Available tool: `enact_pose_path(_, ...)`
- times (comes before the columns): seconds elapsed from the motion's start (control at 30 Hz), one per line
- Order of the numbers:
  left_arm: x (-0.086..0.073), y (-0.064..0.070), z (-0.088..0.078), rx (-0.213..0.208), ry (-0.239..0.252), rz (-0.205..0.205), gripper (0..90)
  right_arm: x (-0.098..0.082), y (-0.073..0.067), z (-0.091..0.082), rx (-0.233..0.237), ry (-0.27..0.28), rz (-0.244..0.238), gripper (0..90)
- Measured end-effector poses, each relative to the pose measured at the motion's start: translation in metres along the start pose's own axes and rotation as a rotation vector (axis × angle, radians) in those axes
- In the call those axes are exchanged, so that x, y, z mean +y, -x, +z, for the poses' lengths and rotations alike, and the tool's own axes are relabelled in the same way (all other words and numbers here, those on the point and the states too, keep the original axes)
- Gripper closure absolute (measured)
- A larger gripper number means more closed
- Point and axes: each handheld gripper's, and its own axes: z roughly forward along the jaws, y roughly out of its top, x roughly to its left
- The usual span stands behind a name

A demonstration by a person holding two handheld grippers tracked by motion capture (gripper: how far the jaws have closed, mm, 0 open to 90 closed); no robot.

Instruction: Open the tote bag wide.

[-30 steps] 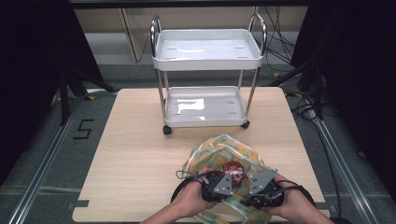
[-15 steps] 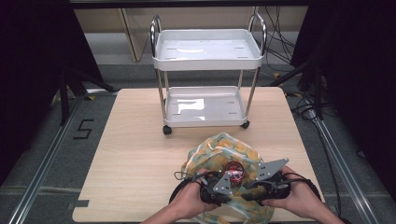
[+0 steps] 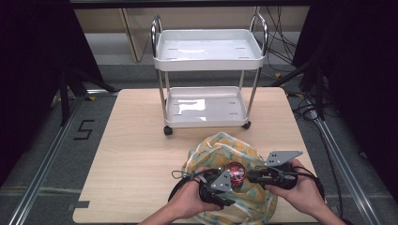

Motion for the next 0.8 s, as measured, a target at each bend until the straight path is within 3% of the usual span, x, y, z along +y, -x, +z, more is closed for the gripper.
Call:
enact_pose_path(0.17,0.007,0.0,-0.012,-0.017,0.069,-0.027,50.8,0.002,0.001,-0.004,-0.048,0.042,0.011,84.6)
enact_pose_path(0.2,0.01,-0.002,-0.016,-0.008,0.093,-0.035,50.9,0.002,0.002,-0.006,-0.061,0.056,0.006,86.0)
enact_pose_path(0.23,0.012,-0.004,-0.021,-0.002,0.115,-0.047,51.3,0.004,0.002,-0.008,-0.078,0.089,0.03,86.7)
enact_pose_path(0.3,0.015,-0.011,-0.031,0.019,0.164,-0.061,52.3,0.005,0.003,-0.012,-0.106,0.098,0.041,86.6)
enact_pose_path(0.37,0.016,-0.019,-0.039,0.05,0.203,-0.077,52.6,0.005,0.006,-0.011,-0.126,0.111,0.017,86.1)
enact_pose_path(0.4,0.017,-0.024,-0.043,0.058,0.222,-0.092,52.9,0.004,0.006,-0.011,-0.132,0.101,0.042,85.8)
enact_pose_path(0.47,0.016,-0.032,-0.049,0.076,0.274,-0.147,53.2,0.003,0.009,-0.01,-0.153,0.095,0.035,85.2)
enact_pose_path(0.53,0.015,-0.042,-0.053,0.122,0.318,-0.194,54.4,0.001,0.008,-0.007,-0.158,0.085,0.044,84.7)
enact_pose_path(0.57,0.014,-0.046,-0.053,0.171,0.317,-0.226,55.4,0.0,0.007,-0.005,-0.156,0.065,0.057,84.3)
enact_pose_path(0.6,0.013,-0.051,-0.054,0.231,0.302,-0.23,55.4,0.0,0.007,-0.005,-0.156,0.065,0.057,84.3)
enact_pose_path(0.63,0.01,-0.06,-0.051,0.324,0.292,-0.259,56.6,-0.001,0.009,-0.003,-0.173,0.078,0.039,84.4)
enact_pose_path(0.67,0.01,-0.06,-0.051,0.324,0.292,-0.259,57.5,-0.001,0.008,-0.003,-0.176,0.071,0.055,84.4)
enact_pose_path(0.7,0.007,-0.065,-0.05,0.34,0.28,-0.281,58.1,-0.001,0.01,-0.002,-0.169,0.069,0.04,84.4)
enact_pose_path(0.73,0.004,-0.068,-0.048,0.363,0.264,-0.322,58.1,-0.001,0.01,-0.002,-0.169,0.069,0.04,84.4)
enact_pose_path(0.77,0.001,-0.072,-0.046,0.373,0.23,-0.327,59.1,-0.002,0.008,0.0,-0.157,0.056,0.043,84.5)
enact_pose_path(0.8,-0.002,-0.071,-0.043,0.387,0.21,-0.37,59.8,-0.003,0.005,0.001,-0.151,0.039,0.059,84.8)
